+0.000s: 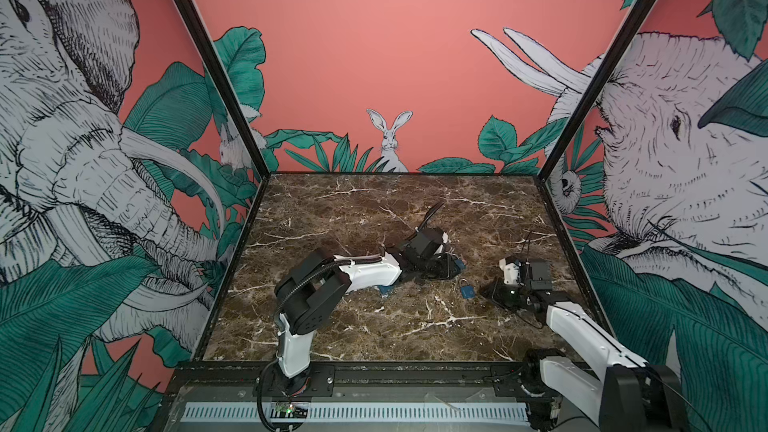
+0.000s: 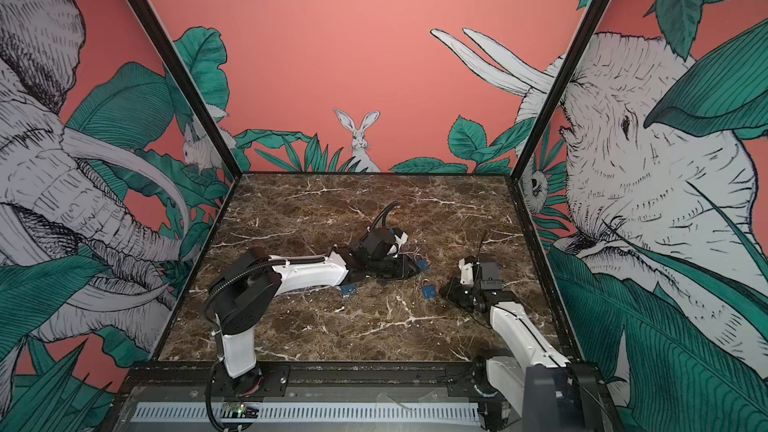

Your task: Lock with the key

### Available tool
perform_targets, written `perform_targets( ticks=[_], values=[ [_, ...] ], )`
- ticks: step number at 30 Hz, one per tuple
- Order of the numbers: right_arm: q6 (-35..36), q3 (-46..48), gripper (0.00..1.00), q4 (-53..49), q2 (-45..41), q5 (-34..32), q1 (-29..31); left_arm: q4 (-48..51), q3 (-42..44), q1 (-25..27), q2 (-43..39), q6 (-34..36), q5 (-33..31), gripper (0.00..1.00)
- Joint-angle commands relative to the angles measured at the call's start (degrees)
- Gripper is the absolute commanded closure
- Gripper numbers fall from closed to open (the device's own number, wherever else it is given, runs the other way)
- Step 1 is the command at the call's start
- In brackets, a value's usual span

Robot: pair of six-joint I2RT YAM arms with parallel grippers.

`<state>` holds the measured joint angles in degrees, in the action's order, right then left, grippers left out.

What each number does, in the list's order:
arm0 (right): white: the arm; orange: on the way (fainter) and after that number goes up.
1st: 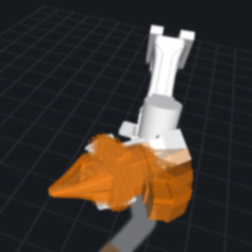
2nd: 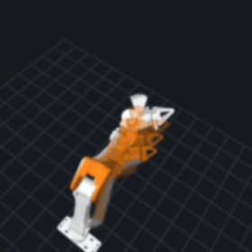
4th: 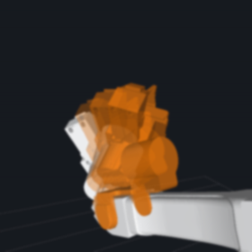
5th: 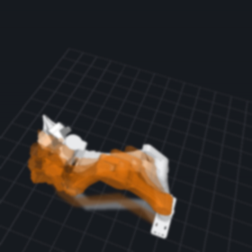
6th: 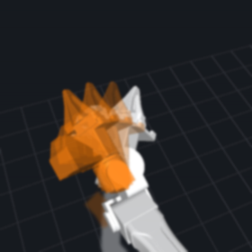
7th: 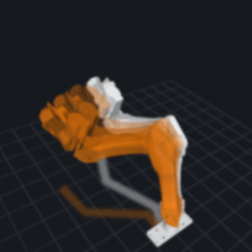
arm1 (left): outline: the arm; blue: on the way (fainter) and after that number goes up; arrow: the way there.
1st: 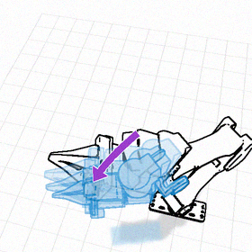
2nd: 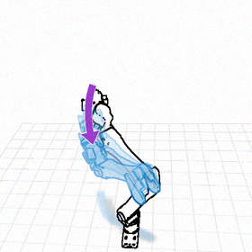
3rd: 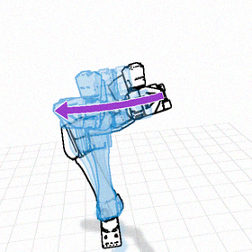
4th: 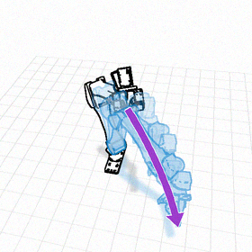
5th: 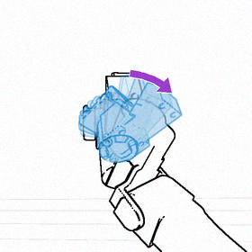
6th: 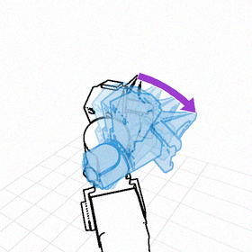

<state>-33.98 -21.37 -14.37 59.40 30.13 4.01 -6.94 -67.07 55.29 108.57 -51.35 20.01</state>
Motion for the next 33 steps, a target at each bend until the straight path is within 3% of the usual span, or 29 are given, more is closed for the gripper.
perform_targets(
  ticks=[1,13,33],
  values=[
    [-0.3,0.0,1.0,5.1,2.0,-0.5,0.6,0.4,1.6,-0.4,-2.5,0.4,-0.4,0.69],
    [-0.9,-1.0,1.0,8.9,8.0,-1.8,2.9,-1.3,3.9,-1.6,-3.7,-0.2,-0.5,0.69],
    [0.2,-2.7,0.83,3.6,5.3,-3.7,3.8,-3.7,5.8,-2.6,-3.9,-1.3,0.5,0.69]
  ],
)
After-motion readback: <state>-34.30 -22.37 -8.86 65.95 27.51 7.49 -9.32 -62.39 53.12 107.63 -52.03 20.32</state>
